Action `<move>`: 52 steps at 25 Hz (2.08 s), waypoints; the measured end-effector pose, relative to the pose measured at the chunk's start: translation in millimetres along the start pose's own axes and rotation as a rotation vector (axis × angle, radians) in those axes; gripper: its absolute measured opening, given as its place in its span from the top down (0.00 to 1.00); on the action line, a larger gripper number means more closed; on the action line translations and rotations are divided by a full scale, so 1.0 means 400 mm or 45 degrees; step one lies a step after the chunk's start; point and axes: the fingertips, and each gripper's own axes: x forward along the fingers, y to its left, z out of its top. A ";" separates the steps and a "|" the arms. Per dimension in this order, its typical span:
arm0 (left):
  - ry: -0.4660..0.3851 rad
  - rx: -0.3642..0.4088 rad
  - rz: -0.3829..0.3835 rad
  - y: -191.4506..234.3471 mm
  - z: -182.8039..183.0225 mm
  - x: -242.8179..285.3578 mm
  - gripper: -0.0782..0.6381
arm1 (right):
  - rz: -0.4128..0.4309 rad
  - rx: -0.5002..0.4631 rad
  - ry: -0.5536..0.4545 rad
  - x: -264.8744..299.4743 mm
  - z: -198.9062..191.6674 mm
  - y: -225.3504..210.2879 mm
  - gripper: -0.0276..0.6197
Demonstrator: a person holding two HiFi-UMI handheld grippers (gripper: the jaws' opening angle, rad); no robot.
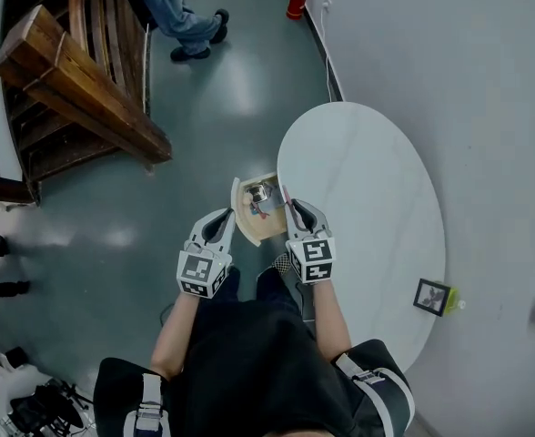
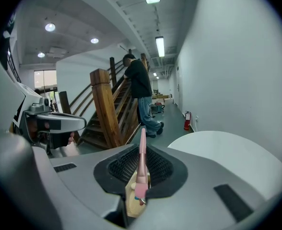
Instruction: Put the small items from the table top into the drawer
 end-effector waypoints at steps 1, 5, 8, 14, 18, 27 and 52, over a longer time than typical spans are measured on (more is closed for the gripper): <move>0.006 -0.007 0.008 0.016 -0.008 -0.003 0.86 | 0.008 -0.002 0.010 0.015 -0.004 0.011 0.86; 0.033 -0.044 0.029 0.078 -0.045 0.002 0.86 | 0.027 -0.041 0.058 0.079 -0.028 0.043 0.86; 0.055 -0.063 0.030 0.118 -0.077 0.017 0.86 | 0.043 -0.065 0.096 0.129 -0.054 0.061 0.86; 0.123 -0.076 0.020 0.167 -0.155 0.058 0.86 | 0.062 -0.034 0.190 0.205 -0.141 0.080 0.86; 0.179 -0.106 -0.002 0.183 -0.221 0.081 0.86 | 0.070 0.007 0.256 0.248 -0.220 0.089 0.86; 0.281 -0.160 -0.038 0.214 -0.370 0.136 0.86 | 0.089 0.067 0.389 0.333 -0.404 0.100 0.86; 0.369 -0.200 -0.090 0.217 -0.485 0.180 0.86 | 0.070 0.135 0.512 0.488 -0.595 0.071 0.86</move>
